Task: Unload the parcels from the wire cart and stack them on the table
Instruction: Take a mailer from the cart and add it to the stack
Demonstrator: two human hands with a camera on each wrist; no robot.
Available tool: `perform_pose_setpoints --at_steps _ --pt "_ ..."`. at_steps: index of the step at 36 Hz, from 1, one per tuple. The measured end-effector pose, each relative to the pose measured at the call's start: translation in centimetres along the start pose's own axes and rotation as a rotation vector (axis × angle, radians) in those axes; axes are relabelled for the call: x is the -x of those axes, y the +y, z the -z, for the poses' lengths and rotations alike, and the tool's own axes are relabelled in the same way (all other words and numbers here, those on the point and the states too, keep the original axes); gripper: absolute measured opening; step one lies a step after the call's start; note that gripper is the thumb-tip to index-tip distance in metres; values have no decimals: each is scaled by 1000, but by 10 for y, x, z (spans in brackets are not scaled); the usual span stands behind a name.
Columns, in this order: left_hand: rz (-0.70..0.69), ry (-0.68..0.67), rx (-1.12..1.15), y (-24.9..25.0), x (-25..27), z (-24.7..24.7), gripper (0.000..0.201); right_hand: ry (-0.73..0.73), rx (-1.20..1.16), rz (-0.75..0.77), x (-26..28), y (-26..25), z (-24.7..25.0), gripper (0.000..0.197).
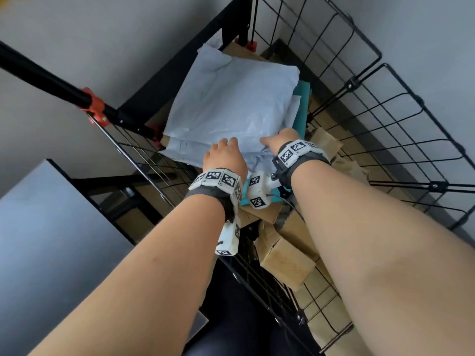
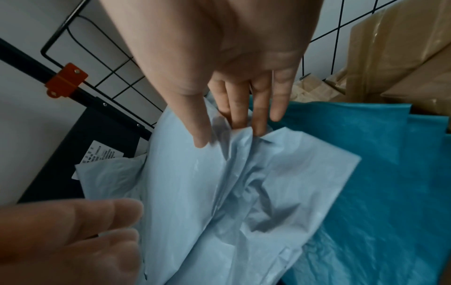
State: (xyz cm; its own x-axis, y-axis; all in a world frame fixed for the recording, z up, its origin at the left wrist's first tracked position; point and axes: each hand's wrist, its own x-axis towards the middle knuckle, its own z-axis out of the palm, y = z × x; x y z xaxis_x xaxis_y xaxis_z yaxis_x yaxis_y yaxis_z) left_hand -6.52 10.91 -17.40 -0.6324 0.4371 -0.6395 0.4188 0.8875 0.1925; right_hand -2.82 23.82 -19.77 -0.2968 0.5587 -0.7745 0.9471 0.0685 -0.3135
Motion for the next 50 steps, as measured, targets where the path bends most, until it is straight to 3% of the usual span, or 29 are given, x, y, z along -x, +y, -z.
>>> perform_pose_setpoints --at_steps 6,9,12,17,21,23,25,32,37,39,43,46,50 --pt "-9 18 25 -3 -1 1 54 17 70 -27 7 -10 -2 20" --pt "-14 28 33 -6 2 7 63 -41 22 6 7 -8 2 23" --pt "-32 53 29 -7 9 15 69 -102 -172 2 25 -5 15 27" --pt "-51 195 12 -4 29 22 64 -185 -368 -81 54 -5 38 31" --pt "-106 322 9 5 48 39 50 -151 -505 -112 83 5 57 30" --pt "-169 411 -37 13 61 49 45 -126 -543 -119 96 9 64 19" --pt "-215 479 -89 22 76 61 45 -71 -584 -77 111 16 69 9" --pt "-204 712 -88 36 137 99 33 240 -511 178 149 29 94 41" --pt "-210 791 -48 36 181 126 31 201 -278 509 216 30 116 60" --pt "-220 826 -23 35 198 136 29 161 -282 578 236 27 118 52" --pt "-210 943 2 25 235 149 28 148 -289 656 271 20 115 18" --pt "-180 1072 34 12 258 149 25 124 -287 684 286 16 107 10" --pt "-86 1249 160 -21 286 141 41 137 -305 698 300 10 91 7"
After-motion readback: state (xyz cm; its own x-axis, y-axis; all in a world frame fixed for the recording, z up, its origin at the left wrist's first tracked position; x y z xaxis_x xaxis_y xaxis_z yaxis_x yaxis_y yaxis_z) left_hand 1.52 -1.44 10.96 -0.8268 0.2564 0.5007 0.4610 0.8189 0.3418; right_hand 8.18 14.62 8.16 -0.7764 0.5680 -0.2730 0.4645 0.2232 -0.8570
